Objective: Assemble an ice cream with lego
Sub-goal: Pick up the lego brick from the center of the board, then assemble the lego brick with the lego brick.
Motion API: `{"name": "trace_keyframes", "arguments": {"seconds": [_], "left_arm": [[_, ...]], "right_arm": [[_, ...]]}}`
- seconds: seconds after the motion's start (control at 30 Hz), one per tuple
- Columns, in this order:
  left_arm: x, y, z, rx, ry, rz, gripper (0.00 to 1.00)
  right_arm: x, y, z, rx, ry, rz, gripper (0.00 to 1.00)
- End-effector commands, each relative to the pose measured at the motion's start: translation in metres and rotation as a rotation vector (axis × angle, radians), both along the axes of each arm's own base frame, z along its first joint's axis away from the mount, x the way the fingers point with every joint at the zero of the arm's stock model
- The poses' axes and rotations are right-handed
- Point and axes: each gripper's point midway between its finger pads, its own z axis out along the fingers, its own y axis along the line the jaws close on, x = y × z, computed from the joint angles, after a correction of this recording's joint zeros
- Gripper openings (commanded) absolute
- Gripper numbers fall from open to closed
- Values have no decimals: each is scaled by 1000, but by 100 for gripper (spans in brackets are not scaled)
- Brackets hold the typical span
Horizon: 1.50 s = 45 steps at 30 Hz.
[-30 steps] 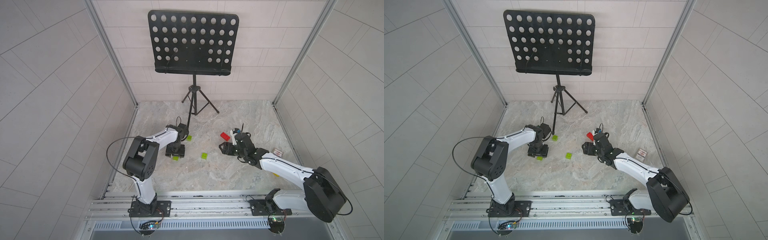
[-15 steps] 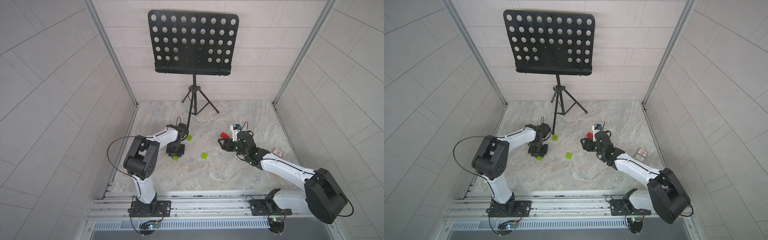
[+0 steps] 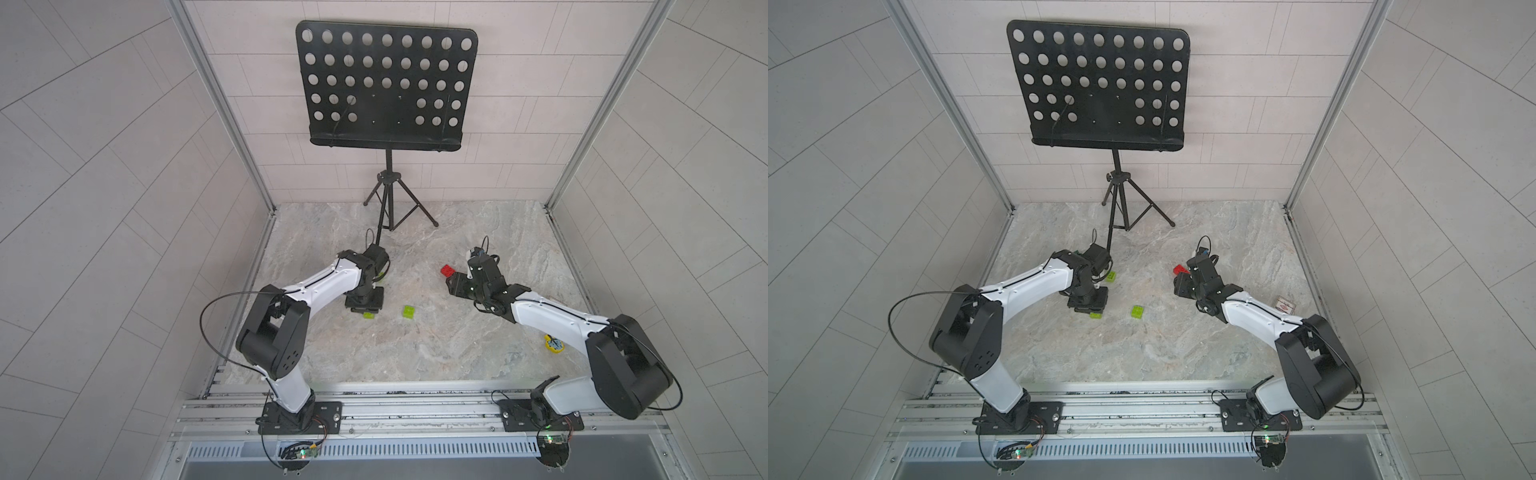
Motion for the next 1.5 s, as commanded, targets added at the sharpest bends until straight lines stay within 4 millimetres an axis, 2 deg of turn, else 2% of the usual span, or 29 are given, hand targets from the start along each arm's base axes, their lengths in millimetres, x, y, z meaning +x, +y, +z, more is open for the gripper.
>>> {"name": "trace_keyframes", "arguments": {"seconds": [0.0, 0.27, 0.5, 0.83, 1.47], "left_arm": [[2, -36, 23, -27, -27, -42, 14], [9, -72, 7, 50, -3, -90, 15], [8, -85, -6, 91, 16, -105, 20], [16, -87, -14, 138, 15, -129, 25], [14, -94, -30, 140, 62, -143, 32]], "right_arm": [[-4, -7, -12, -20, 74, -35, 59], [-2, -5, -18, -26, 100, -31, 57], [-1, -1, -22, -26, 120, -15, 57], [0, 1, -24, -25, 130, -6, 57], [0, 2, -25, -27, 138, 4, 58]]}}
